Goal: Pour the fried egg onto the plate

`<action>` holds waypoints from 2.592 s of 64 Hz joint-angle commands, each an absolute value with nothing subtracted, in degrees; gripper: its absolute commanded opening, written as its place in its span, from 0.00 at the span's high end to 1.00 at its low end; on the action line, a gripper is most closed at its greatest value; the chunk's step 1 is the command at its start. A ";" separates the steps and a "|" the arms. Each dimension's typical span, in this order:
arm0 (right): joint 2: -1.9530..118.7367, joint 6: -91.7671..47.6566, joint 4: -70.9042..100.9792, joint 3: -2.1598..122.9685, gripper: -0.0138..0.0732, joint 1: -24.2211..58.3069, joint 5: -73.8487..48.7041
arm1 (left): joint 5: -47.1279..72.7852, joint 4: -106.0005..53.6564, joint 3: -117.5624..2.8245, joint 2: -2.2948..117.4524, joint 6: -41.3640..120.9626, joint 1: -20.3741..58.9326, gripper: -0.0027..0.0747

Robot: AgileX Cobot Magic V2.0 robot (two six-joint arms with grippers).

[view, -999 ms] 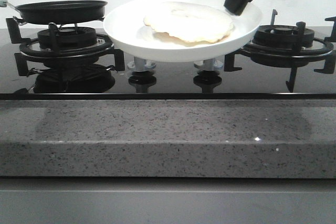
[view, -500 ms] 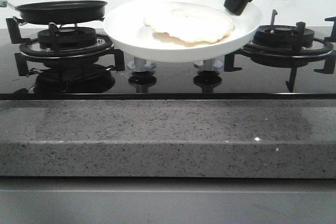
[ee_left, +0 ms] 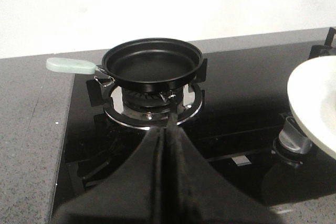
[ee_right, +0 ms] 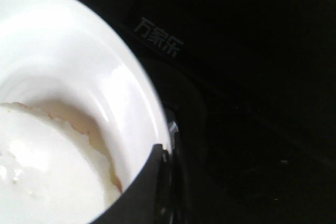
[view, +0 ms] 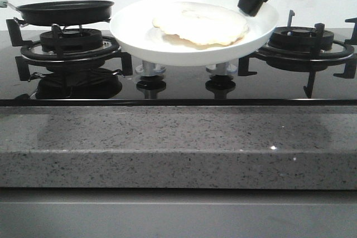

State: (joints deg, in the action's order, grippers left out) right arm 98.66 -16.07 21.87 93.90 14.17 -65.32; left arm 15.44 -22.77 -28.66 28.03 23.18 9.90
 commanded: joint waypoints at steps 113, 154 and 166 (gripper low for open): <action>115.70 -4.93 22.45 120.67 0.54 8.36 -65.66 | 10.49 -23.31 -30.05 28.12 22.63 10.34 0.99; 111.81 -4.75 12.13 128.30 0.92 8.54 -76.35 | 10.49 -23.31 -30.05 28.12 22.63 10.34 0.99; 103.74 -3.89 3.29 124.55 0.92 8.72 -75.73 | 10.49 -23.31 -30.05 28.12 22.63 10.34 0.99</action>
